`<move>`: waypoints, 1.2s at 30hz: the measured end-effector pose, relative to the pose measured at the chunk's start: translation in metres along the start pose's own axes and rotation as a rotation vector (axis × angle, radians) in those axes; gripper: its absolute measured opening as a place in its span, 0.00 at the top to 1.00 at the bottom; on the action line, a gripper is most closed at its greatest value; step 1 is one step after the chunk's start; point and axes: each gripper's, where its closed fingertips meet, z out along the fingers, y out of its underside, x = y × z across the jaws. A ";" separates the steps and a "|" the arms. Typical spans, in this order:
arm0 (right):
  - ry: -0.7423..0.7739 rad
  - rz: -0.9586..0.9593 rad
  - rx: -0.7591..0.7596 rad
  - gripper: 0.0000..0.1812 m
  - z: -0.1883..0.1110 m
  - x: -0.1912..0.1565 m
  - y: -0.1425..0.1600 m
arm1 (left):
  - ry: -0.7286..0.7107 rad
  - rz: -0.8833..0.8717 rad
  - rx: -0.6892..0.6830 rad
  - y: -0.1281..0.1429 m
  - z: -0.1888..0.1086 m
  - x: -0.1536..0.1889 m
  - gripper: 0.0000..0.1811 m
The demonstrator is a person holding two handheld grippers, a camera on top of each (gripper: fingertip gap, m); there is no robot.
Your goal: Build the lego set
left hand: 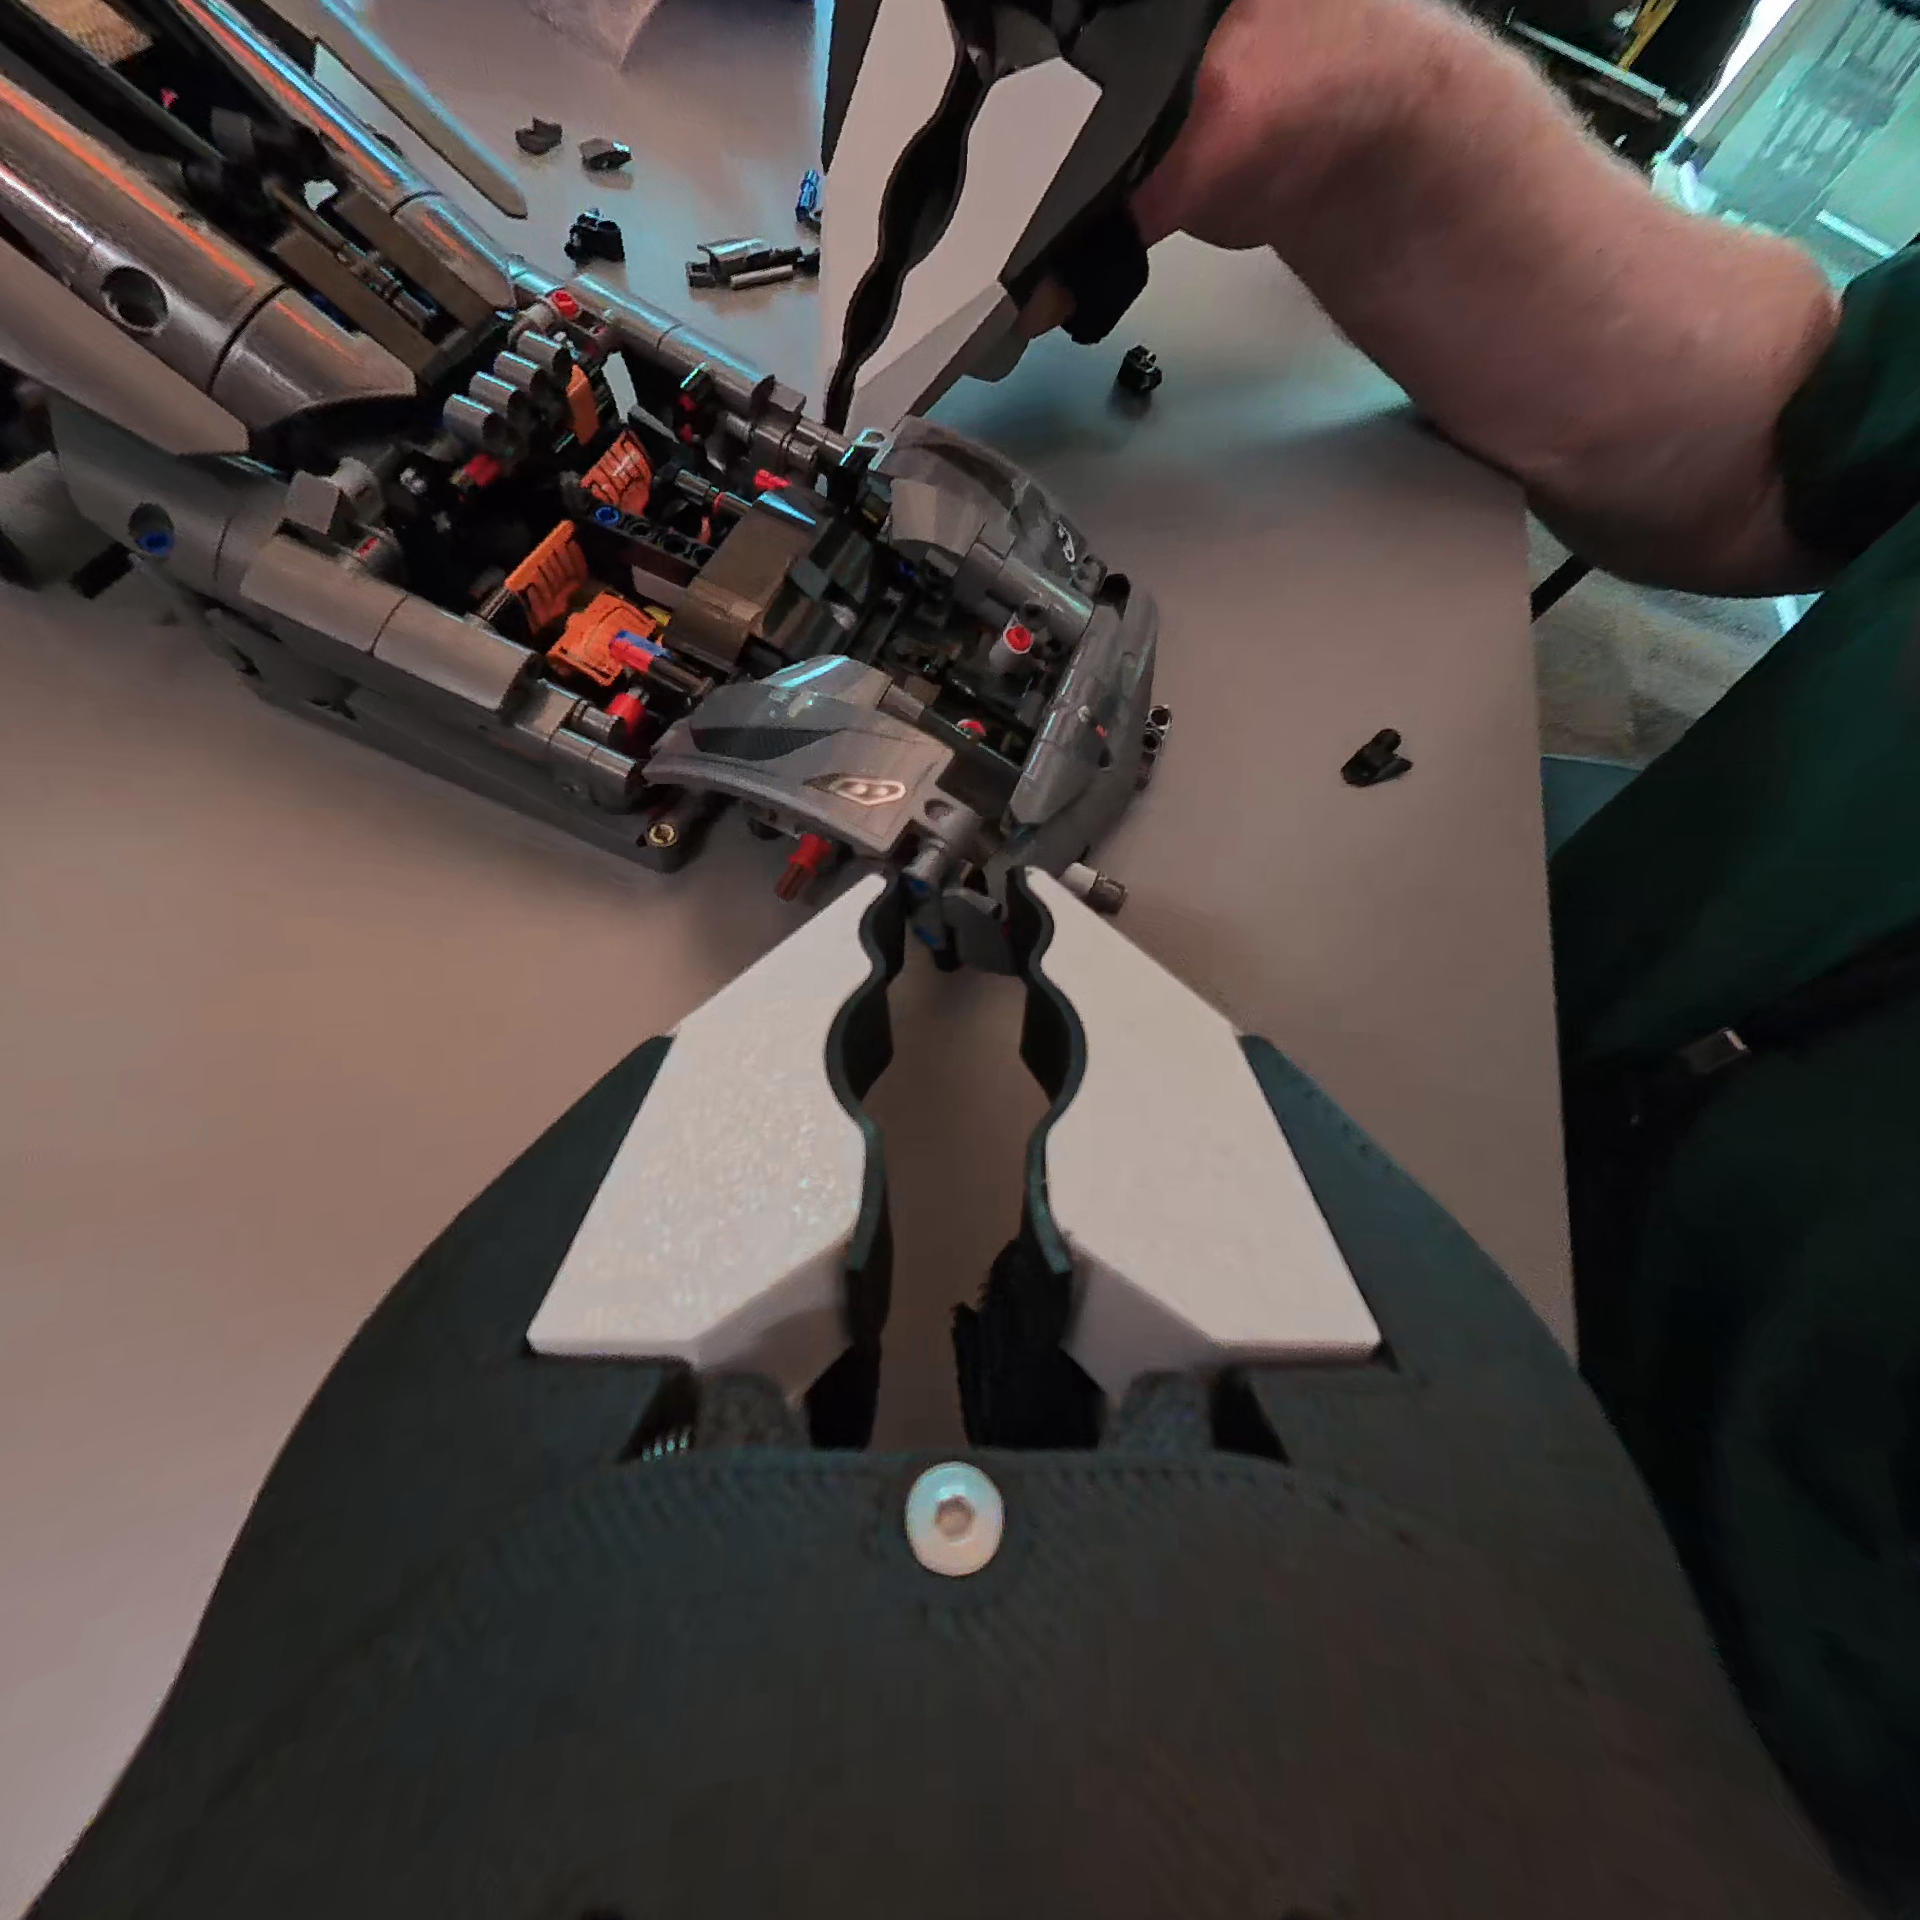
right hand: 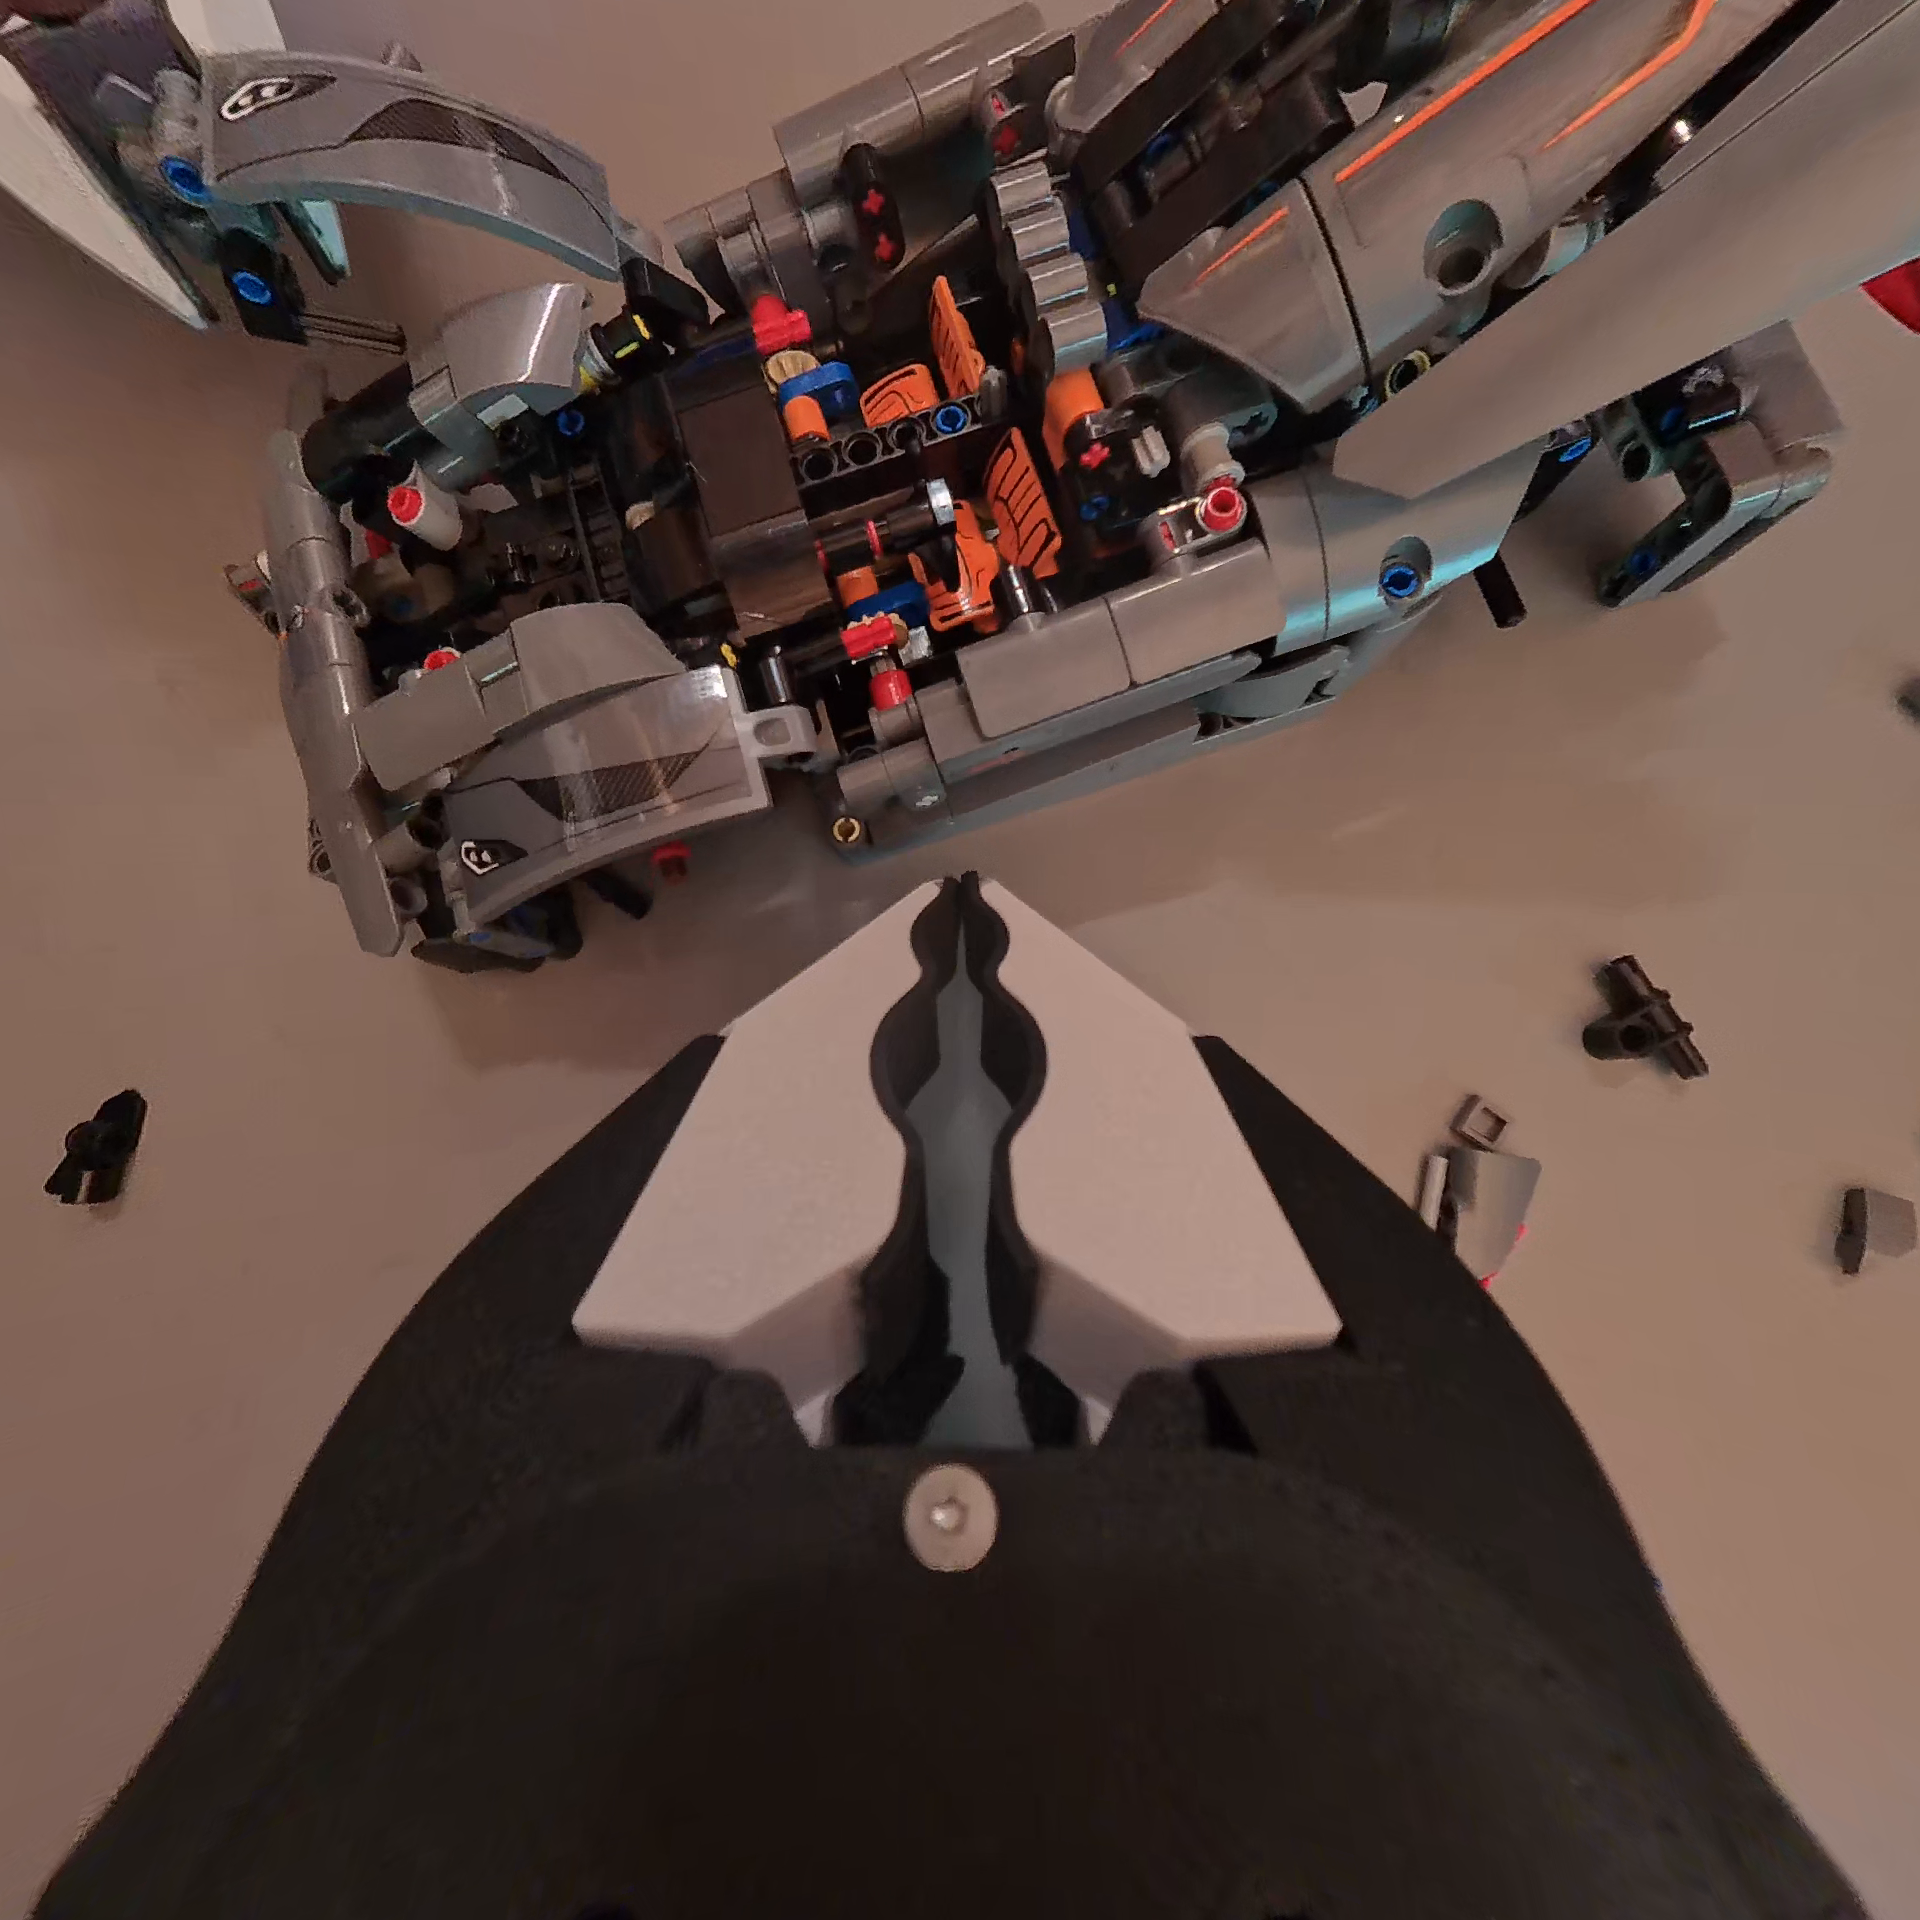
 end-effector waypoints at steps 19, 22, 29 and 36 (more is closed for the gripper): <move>-0.026 -0.008 -0.003 1.00 -0.002 0.000 0.004 | -0.113 0.187 -0.062 0.009 0.011 -0.010 0.91; -0.034 -0.013 -0.013 1.00 -0.003 -0.001 0.006 | -0.127 0.217 -0.094 0.012 0.009 -0.014 0.91; -0.043 -0.012 0.005 1.00 -0.006 -0.002 0.004 | -0.153 0.272 -0.158 0.019 0.013 -0.020 0.91; -0.062 -0.029 -0.006 1.00 -0.002 -0.007 0.003 | -0.156 0.286 -0.157 0.020 0.016 -0.023 0.91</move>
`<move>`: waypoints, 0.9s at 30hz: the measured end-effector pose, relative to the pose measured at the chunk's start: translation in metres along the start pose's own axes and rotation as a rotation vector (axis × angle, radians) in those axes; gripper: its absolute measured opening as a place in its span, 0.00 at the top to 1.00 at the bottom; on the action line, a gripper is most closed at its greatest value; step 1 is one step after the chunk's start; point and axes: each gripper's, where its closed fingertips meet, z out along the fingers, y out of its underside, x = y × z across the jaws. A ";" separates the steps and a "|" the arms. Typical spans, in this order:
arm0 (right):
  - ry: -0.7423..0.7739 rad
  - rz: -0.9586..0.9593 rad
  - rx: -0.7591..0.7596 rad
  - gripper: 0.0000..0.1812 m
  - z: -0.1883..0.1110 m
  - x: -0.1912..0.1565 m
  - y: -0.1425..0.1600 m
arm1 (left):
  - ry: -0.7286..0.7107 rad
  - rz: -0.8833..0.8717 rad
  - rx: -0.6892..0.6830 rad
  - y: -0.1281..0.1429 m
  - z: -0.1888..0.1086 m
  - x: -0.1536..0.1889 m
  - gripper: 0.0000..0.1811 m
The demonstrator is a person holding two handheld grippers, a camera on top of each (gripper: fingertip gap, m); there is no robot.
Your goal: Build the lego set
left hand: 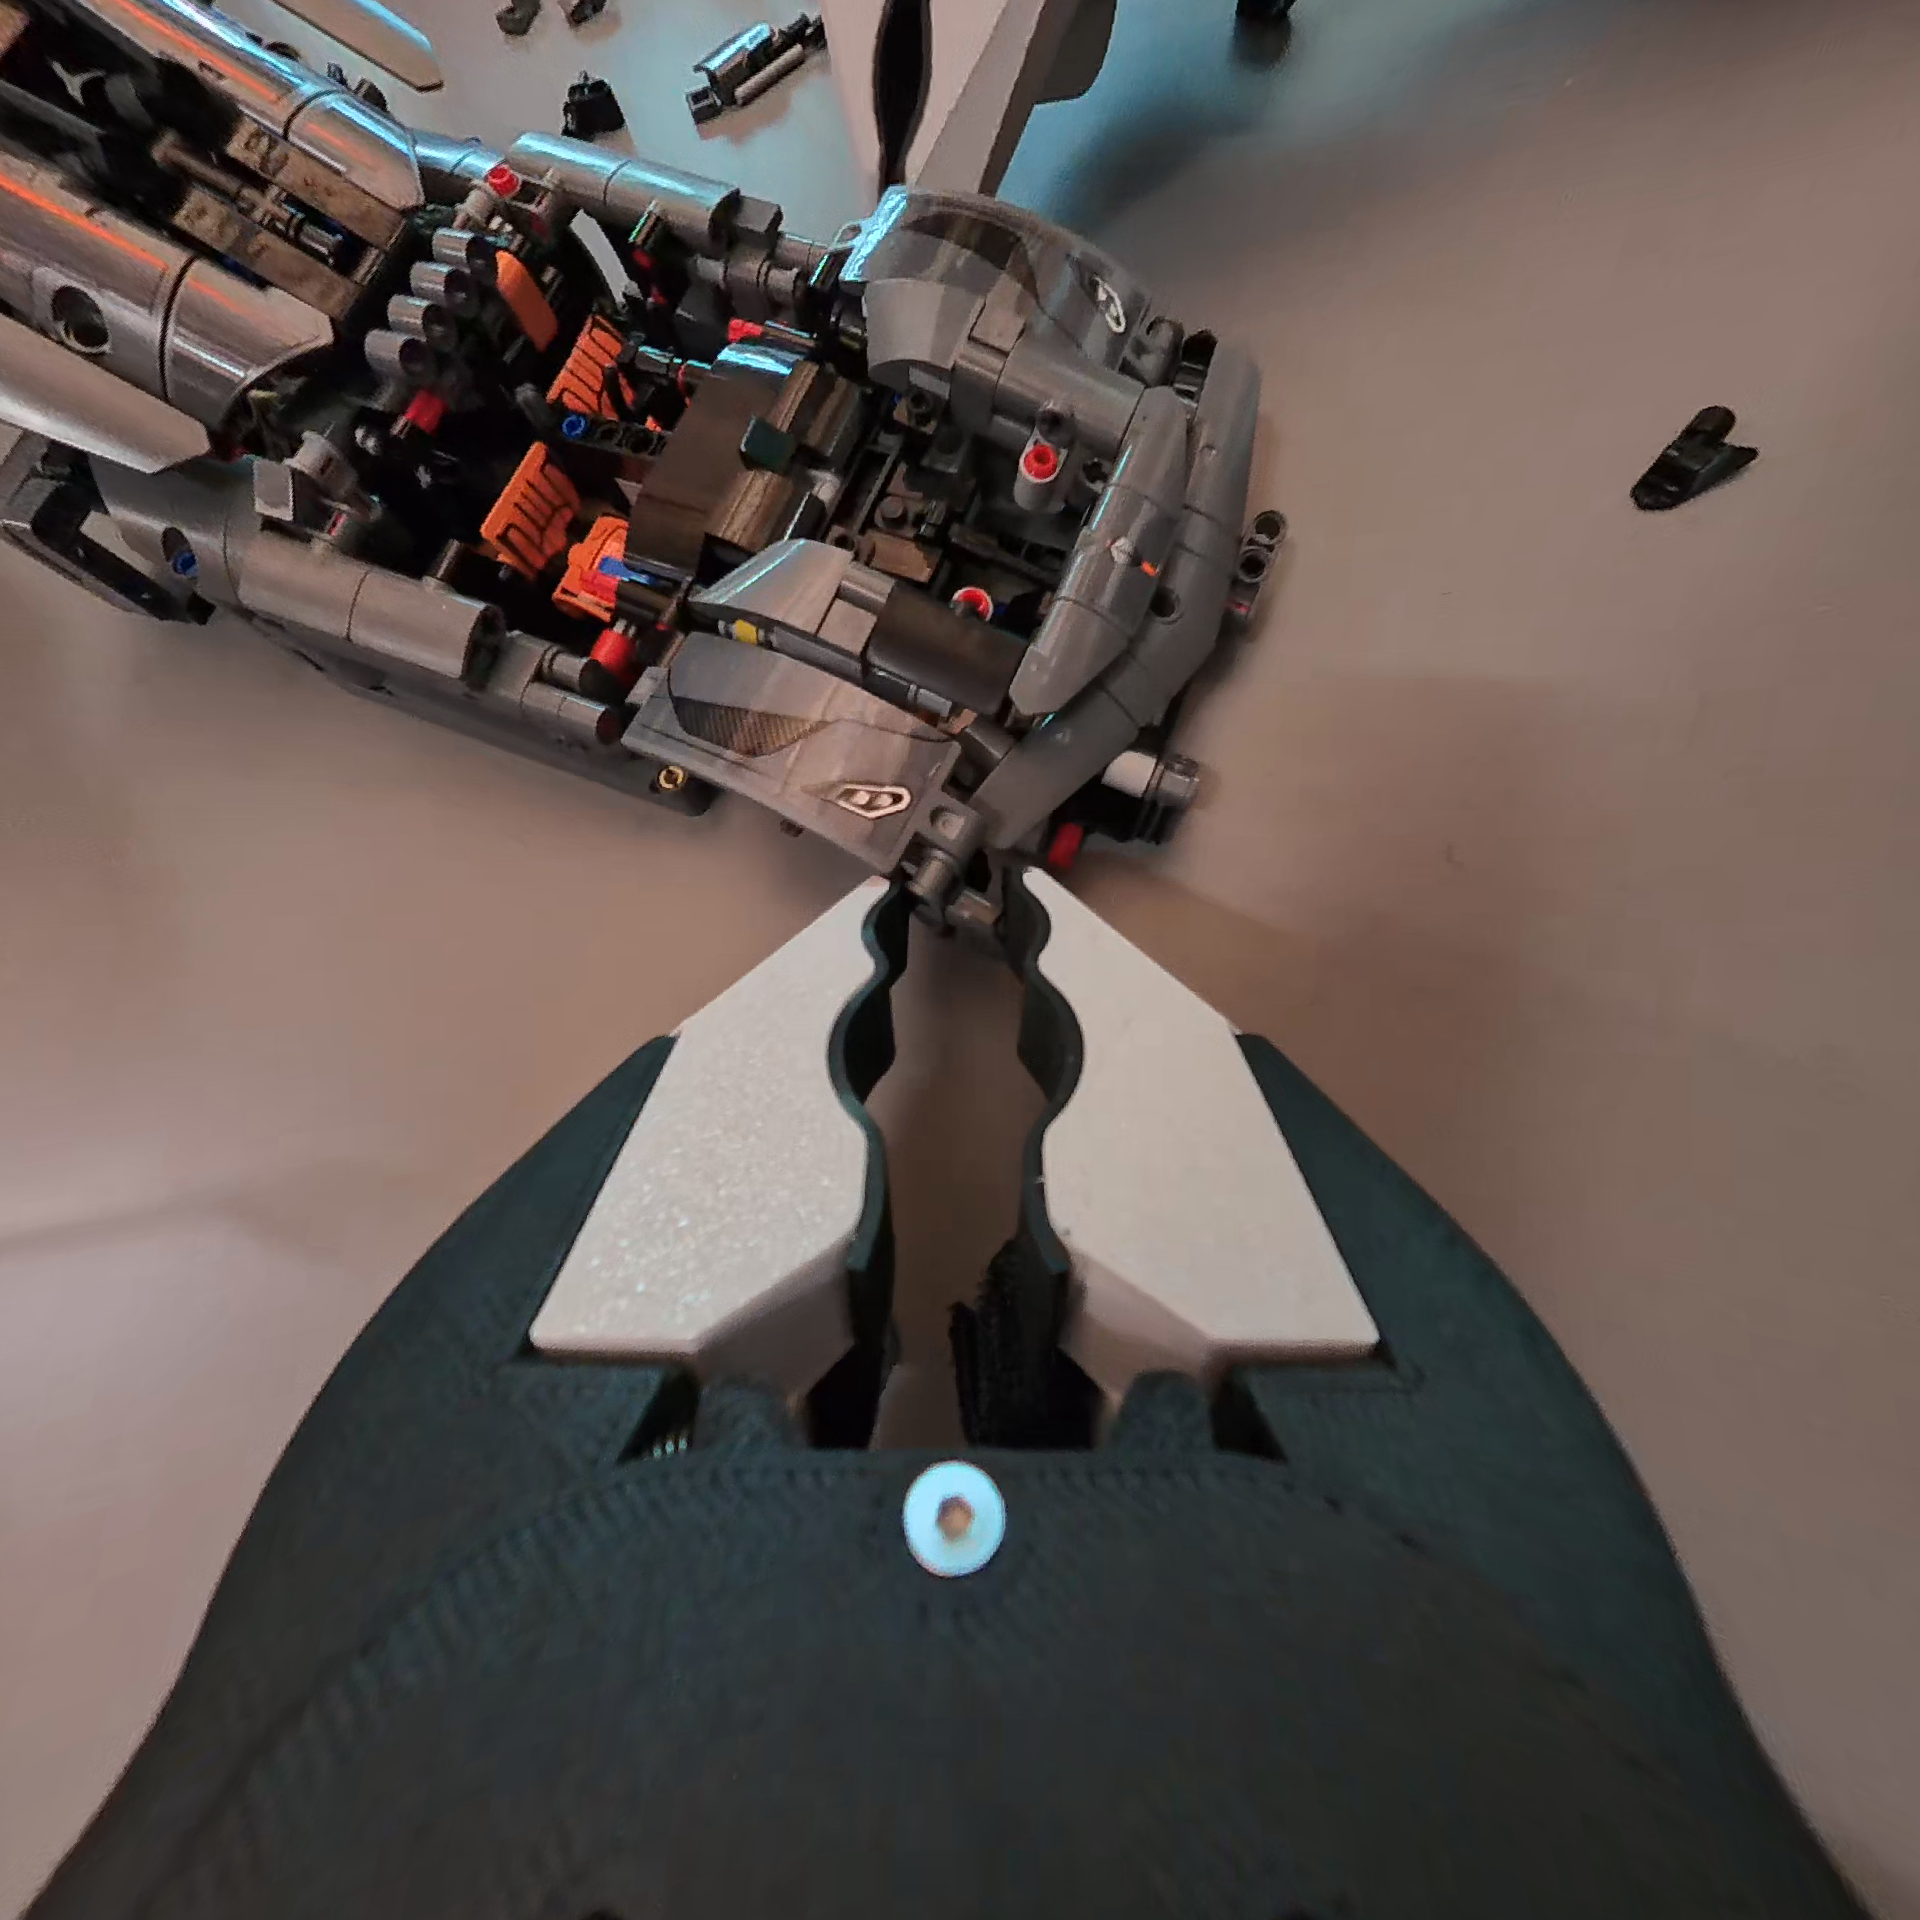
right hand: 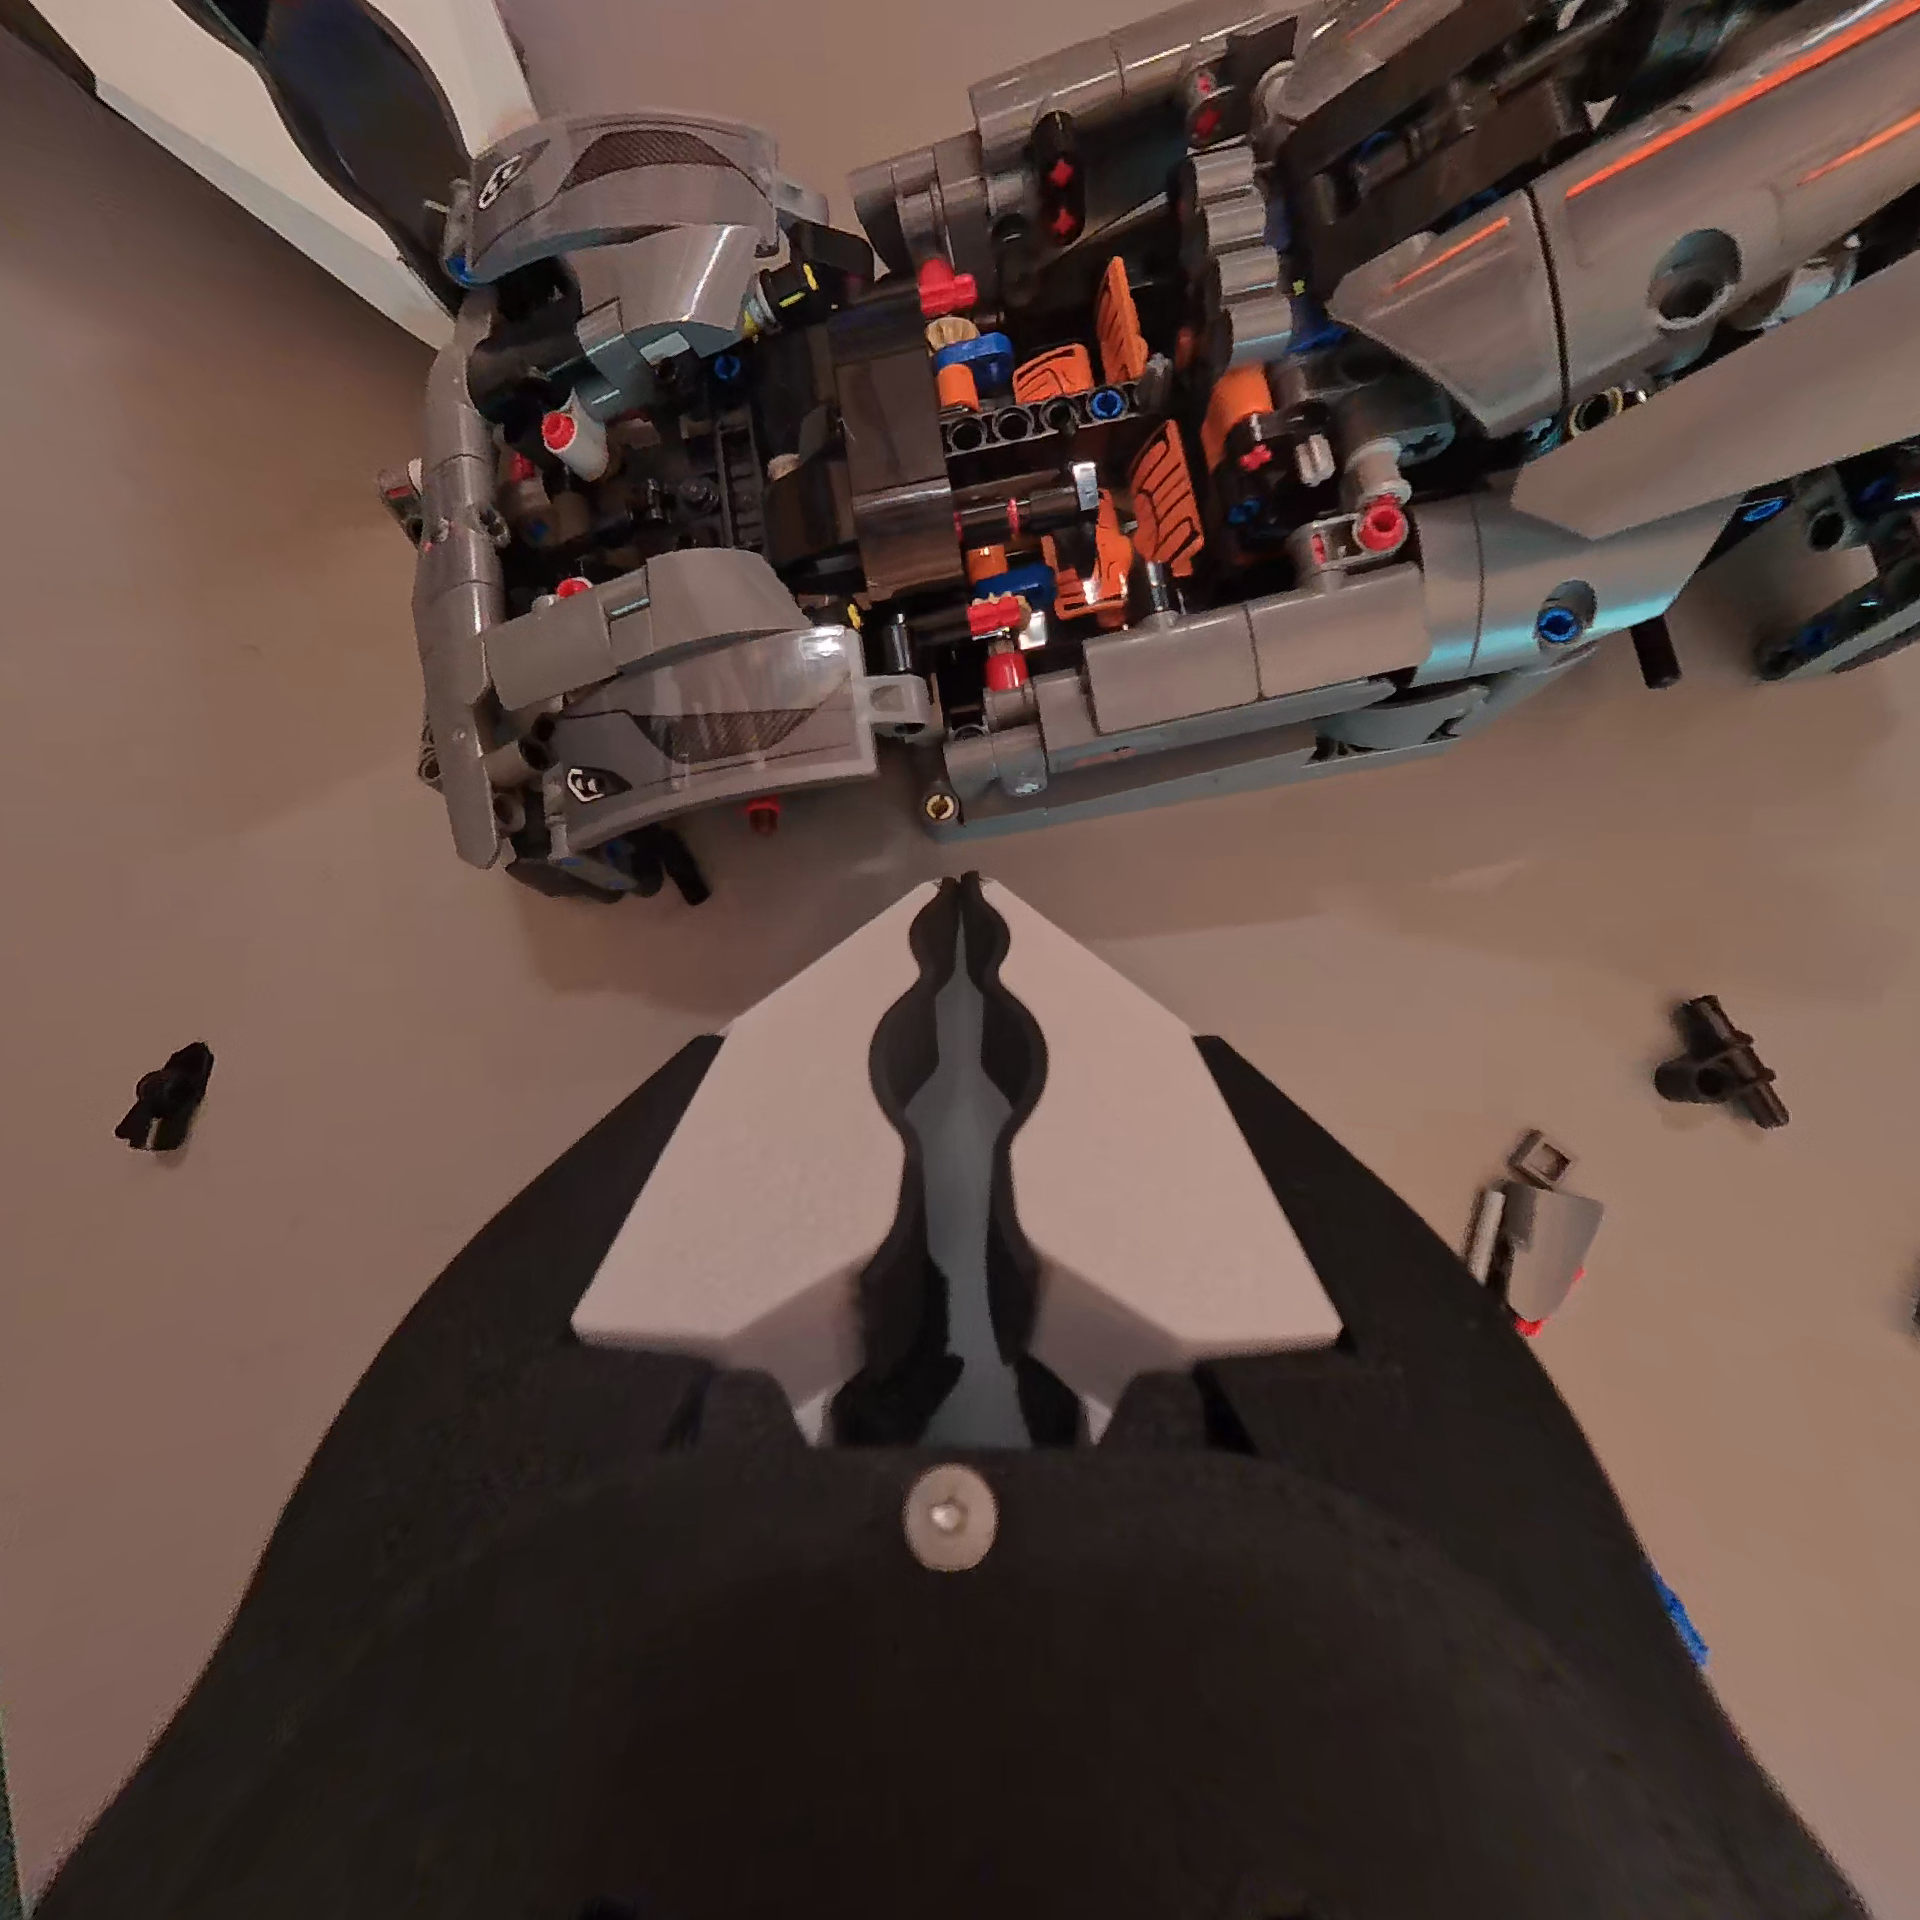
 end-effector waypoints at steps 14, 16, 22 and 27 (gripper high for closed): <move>-0.225 -0.134 0.236 0.97 -0.036 -0.061 -0.048 | 0.004 0.000 0.037 -0.003 0.003 0.001 0.91; -0.196 -0.196 0.214 0.95 -0.028 -0.081 -0.062 | 0.004 0.011 0.040 -0.004 0.003 0.001 0.91; -0.042 -0.360 0.064 0.92 0.020 -0.108 -0.078 | 0.004 0.027 0.061 -0.007 0.005 0.002 0.91; -0.069 -0.156 0.119 0.90 -0.006 -0.075 -0.080 | 0.008 0.009 0.086 -0.008 0.002 0.000 0.90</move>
